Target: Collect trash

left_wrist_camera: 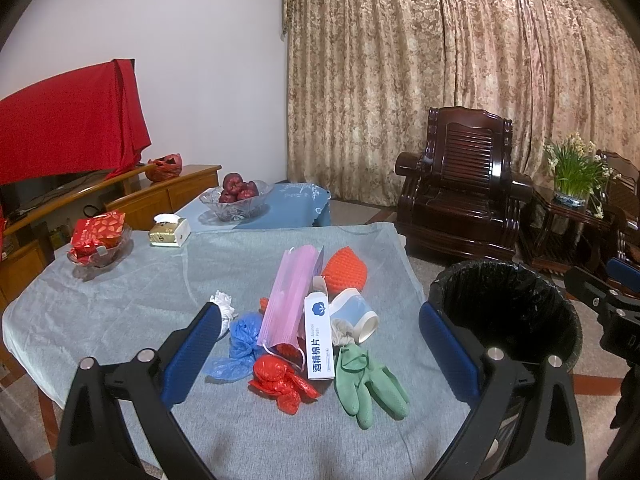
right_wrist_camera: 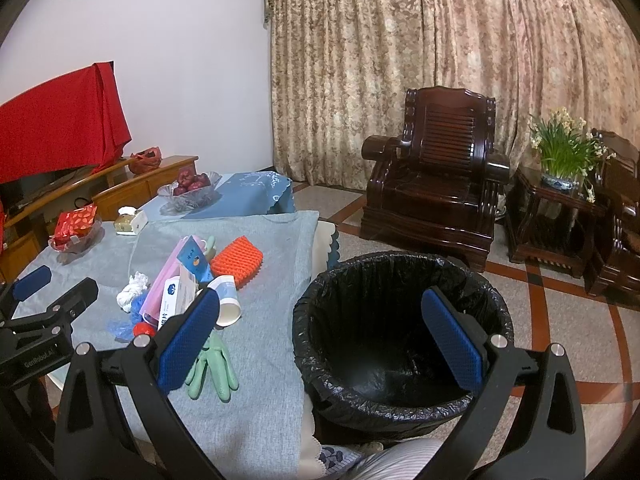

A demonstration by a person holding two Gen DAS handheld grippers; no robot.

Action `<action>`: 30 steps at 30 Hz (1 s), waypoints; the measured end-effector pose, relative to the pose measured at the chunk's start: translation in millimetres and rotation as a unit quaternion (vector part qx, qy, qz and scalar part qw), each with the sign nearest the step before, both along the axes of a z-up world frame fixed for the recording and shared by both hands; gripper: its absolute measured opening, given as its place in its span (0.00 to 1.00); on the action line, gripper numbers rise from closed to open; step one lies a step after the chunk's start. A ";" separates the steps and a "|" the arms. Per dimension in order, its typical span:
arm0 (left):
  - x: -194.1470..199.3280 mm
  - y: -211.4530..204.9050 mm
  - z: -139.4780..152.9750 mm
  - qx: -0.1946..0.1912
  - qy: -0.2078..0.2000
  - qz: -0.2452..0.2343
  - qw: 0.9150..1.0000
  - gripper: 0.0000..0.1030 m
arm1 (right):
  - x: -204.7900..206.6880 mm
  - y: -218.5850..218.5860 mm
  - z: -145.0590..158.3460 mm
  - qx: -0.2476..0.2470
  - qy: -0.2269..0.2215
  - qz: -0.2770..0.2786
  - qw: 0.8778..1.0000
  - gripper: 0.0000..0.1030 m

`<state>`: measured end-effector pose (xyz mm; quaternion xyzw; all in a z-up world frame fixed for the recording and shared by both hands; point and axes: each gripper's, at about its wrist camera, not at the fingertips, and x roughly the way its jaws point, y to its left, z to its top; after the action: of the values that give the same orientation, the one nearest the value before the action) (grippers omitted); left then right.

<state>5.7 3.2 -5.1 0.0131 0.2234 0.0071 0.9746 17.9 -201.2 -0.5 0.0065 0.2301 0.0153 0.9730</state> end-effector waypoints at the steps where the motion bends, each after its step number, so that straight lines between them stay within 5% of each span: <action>1: 0.4 0.0 -0.3 0.000 0.000 0.000 1.000 0.94 | 0.0 0.1 0.4 0.000 0.000 0.000 1.000 0.95; 16: 3.6 3.3 -5.0 0.000 0.002 0.001 1.000 0.94 | 5.7 2.9 -2.1 0.001 0.004 0.003 1.000 0.95; 30: 24.0 61.7 -24.1 0.003 -0.013 0.038 0.999 0.94 | 57.1 48.5 -20.6 0.006 0.023 0.054 0.998 0.95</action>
<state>29.7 64.9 -29.2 0.0070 0.2114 0.0446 0.9764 75.1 -152.7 -21.0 -0.0001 0.2524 0.0686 0.9652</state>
